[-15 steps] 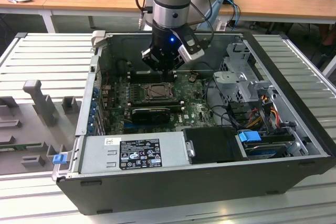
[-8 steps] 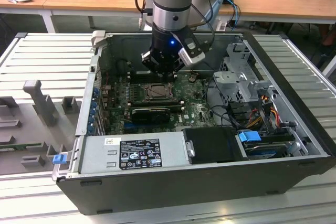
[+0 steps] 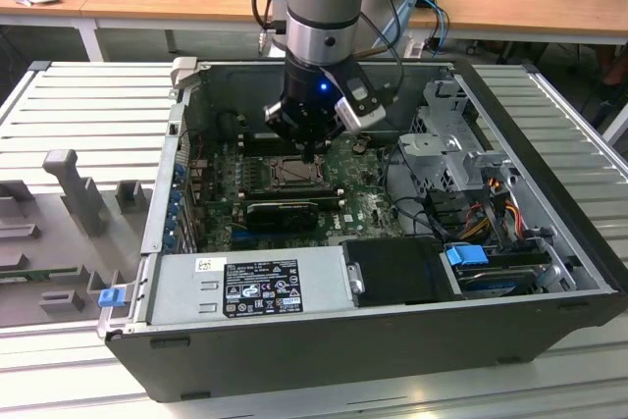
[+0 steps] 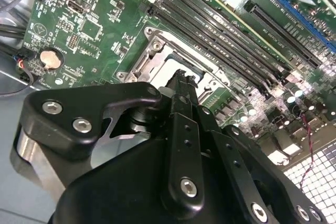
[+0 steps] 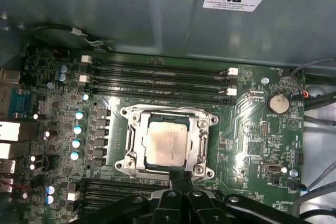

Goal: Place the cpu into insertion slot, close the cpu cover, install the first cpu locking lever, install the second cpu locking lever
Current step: 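Install the second cpu locking lever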

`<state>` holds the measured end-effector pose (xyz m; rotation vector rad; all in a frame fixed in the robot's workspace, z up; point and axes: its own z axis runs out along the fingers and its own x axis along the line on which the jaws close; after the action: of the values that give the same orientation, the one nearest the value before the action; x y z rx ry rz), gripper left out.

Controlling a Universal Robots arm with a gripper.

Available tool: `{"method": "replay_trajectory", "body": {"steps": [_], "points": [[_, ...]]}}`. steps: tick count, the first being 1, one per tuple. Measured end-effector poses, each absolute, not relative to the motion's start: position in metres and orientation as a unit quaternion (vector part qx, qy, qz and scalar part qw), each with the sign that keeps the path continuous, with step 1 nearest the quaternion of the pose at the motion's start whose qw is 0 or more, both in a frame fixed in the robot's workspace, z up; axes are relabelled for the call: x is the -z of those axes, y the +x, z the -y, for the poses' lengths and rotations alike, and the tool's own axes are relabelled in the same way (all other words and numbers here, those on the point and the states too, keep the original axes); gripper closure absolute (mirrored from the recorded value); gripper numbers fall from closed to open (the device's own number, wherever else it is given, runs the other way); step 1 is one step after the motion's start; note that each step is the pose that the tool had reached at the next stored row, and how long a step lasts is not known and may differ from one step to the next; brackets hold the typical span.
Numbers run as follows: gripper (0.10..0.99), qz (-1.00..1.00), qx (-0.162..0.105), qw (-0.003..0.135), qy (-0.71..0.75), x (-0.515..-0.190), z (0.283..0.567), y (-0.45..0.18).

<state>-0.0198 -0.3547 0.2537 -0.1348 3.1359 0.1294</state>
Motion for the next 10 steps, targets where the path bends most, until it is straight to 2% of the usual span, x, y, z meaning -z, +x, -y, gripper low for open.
{"method": "replay_trajectory", "body": {"steps": [10], "points": [[0.98,-0.998,-0.041,0.0,-0.043,-0.2535,0.3588,-0.0201]]}}
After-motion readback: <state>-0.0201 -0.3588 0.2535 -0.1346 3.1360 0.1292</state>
